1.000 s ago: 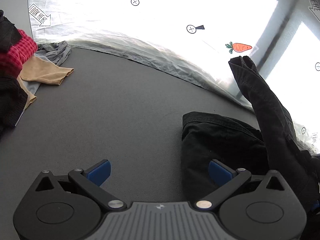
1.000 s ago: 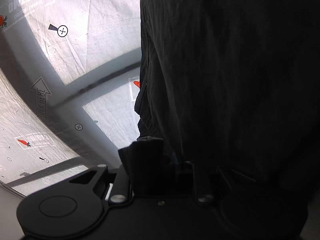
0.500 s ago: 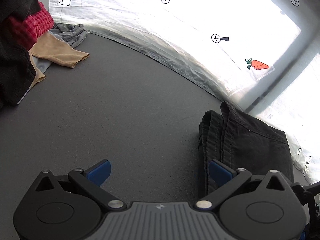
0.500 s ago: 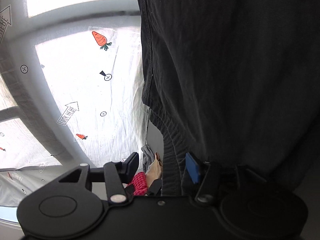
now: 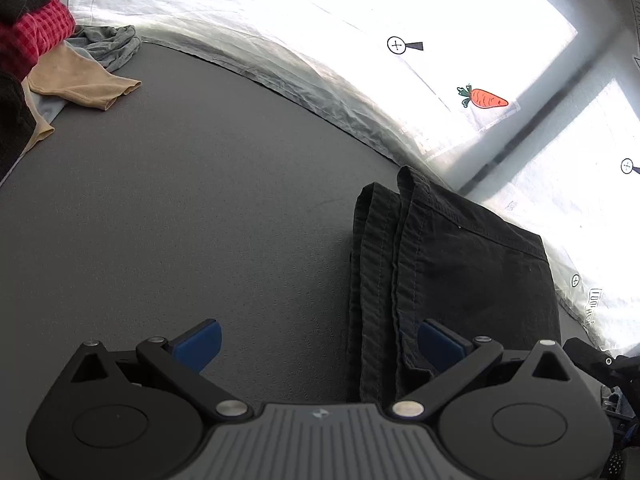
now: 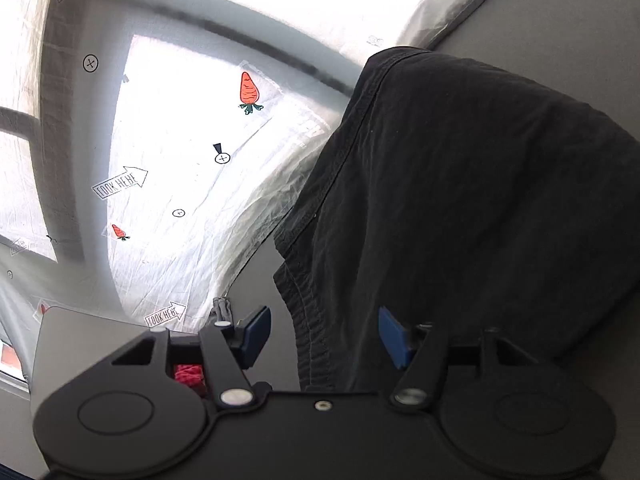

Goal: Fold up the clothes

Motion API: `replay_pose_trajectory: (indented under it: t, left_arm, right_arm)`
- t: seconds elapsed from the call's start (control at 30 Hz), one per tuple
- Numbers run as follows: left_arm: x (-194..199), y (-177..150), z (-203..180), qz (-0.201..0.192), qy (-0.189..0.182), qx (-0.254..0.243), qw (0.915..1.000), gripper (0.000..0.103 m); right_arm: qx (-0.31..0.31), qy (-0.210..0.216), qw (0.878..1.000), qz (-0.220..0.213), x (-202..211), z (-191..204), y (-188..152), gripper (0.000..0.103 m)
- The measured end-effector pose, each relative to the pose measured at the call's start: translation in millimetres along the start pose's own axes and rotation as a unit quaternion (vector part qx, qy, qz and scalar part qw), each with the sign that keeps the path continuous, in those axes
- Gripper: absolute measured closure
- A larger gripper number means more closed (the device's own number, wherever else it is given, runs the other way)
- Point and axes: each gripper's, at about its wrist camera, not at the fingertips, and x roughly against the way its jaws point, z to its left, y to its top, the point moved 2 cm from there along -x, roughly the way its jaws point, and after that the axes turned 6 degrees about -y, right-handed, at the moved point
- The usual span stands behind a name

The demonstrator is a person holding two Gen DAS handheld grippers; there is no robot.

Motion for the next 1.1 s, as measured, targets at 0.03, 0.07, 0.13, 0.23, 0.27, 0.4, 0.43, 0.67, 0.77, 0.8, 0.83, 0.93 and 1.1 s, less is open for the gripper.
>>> replay_pose_trajectory:
  t: [0.03,0.07,0.13,0.23,0.27,0.4,0.43,0.67,0.77,0.8,0.83,0.93,1.1]
  left_arm:
    - [-5.1,0.3,-4.7,0.006,-0.002,-0.009,0.9999,0.000]
    - [-9.8,0.3,-9.3,0.010,0.001,-0.020,0.9997,0.000]
    - [-20.8,1.0,-19.2,0.018,0.009,-0.046,0.9987,0.000]
    - [-36.3,0.5,-29.8,0.031,0.016,-0.076,0.9965,0.000]
    - [-41.9,0.2,-33.1,0.037,0.018,-0.086,0.9955,0.000]
    - [-64.5,-0.3,-37.8,0.064,0.016,-0.108,0.9919,0.000]
    - [-68.7,-0.1,-36.7,0.068,0.010,-0.107,0.9919,0.000]
    - [-90.8,7.3,-9.9,0.102,-0.049,-0.058,0.9919,0.000]
    - [-92.7,7.7,-12.8,0.108,-0.051,-0.087,0.9890,0.000]
    - [-93.8,8.0,-13.1,0.108,-0.052,-0.091,0.9886,0.000]
    - [-94.3,9.2,-13.2,0.111,-0.054,-0.093,0.9880,0.000]
    - [-96.0,11.2,-14.4,0.116,-0.062,-0.096,0.9867,0.000]
    - [-97.2,4.6,-17.6,0.113,-0.106,-0.106,0.9821,0.001]
  right_arm:
    - [0.066,-0.046,0.997,-0.018,3.8,-2.9,6.6,0.035]
    - [0.125,-0.087,0.988,-0.033,7.3,-4.3,12.4,0.033]
    - [0.201,-0.144,0.968,-0.051,9.2,-2.6,22.7,0.029]
    - [0.265,-0.208,0.939,-0.074,-14.2,-19.1,46.6,0.015]
    - [0.282,-0.225,0.929,-0.079,-22.5,-25.8,55.0,0.013]
    - [0.300,-0.241,0.921,-0.062,-42.5,-52.1,82.6,0.010]
    - [0.297,-0.238,0.923,-0.054,-49.1,-58.4,87.1,0.006]
    - [0.269,-0.190,0.944,-0.003,-79.6,-89.3,98.1,0.000]
    - [0.254,-0.166,0.953,0.011,-86.2,-100.2,99.7,0.000]
    - [0.244,-0.158,0.957,0.016,-87.3,-103.5,101.3,0.000]
    - [0.230,-0.148,0.962,0.022,-88.8,-107.9,103.2,0.000]
    - [0.189,-0.123,0.974,0.033,-91.3,-118.8,106.0,0.000]
    - [0.151,-0.055,0.986,0.051,-89.6,-122.2,104.3,0.031]
